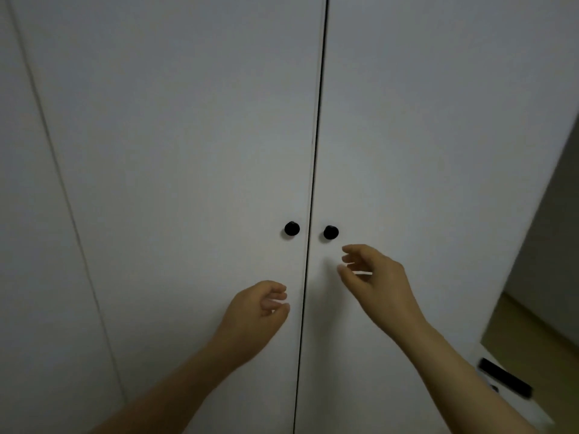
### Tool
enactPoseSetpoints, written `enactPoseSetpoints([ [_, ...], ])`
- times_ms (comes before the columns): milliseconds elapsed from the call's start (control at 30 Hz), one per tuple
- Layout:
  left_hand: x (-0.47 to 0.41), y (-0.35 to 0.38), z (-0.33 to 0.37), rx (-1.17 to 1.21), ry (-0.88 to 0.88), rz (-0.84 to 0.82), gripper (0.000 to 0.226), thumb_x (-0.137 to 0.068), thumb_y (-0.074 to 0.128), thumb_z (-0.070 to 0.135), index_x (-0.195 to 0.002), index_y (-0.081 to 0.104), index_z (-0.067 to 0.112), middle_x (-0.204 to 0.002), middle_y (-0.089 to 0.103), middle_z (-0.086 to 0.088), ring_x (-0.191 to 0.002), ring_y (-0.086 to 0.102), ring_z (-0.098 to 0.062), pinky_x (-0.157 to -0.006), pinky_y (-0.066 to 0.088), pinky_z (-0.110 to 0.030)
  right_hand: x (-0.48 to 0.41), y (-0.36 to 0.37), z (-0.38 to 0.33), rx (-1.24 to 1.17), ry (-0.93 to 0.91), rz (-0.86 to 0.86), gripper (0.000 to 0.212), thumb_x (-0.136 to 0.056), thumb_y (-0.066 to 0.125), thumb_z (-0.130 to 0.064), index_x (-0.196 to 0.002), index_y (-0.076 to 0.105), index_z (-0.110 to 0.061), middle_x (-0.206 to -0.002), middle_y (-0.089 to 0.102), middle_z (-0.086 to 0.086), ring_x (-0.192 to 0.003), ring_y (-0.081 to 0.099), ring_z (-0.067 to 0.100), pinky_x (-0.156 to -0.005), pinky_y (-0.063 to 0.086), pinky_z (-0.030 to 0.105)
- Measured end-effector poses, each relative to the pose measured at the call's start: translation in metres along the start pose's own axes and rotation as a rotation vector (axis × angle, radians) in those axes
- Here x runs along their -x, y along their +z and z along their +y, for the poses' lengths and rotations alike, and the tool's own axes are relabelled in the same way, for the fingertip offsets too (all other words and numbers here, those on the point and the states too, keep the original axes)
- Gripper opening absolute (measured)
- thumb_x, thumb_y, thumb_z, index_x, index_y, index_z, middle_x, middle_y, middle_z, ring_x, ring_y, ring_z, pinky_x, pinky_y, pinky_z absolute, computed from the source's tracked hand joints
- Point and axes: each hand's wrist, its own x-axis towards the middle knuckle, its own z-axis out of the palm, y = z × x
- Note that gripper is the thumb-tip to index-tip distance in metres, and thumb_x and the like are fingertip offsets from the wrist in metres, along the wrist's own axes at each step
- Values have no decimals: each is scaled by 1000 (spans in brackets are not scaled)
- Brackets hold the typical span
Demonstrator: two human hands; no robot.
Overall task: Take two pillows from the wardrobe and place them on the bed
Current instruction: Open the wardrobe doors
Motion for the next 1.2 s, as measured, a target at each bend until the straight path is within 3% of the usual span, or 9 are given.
enactPoseSetpoints([
  [167,15,-17,-2,40,-11,19,22,-85,61,14,-107,61,19,-103,67,7,-89,64,0,-72,48,-6,-24,14,-15,37,-10,62,41,-85,61,-22,-125,51,-19,-115,55,-1,-99,56,11,-83,50,27],
  [367,19,-25,0,58,-34,48,22,-85,61,12,-105,61,21,-103,68,6,-90,66,-5,-70,48,-6,-41,22,-15,142,-38,55,44,-85,61,-24,-126,46,-18,-113,45,-2,-94,50,11,-77,40,22],
  [700,26,-38,-2,18,-55,94,22,-85,61,11,-105,62,19,-101,68,7,-88,65,-4,-66,46,-4,-45,26,-14,156,-52,29,27,-82,61,-19,-108,54,-17,-106,52,0,-86,55,16,-73,44,25],
  [933,21,-32,10,50,-63,90,21,-85,61,13,-104,61,22,-103,67,7,-88,64,-3,-66,46,-5,-31,23,-18,94,-34,53,29,-79,62,-18,-107,55,-18,-106,52,-3,-82,53,12,-69,40,20],
  [1200,-4,-30,49,153,14,123,18,-85,62,15,-103,65,15,-100,69,5,-91,63,-3,-74,45,-4,6,3,-27,25,-22,79,29,-76,62,-19,-104,56,-25,-105,55,-10,-89,54,4,-72,46,18],
])
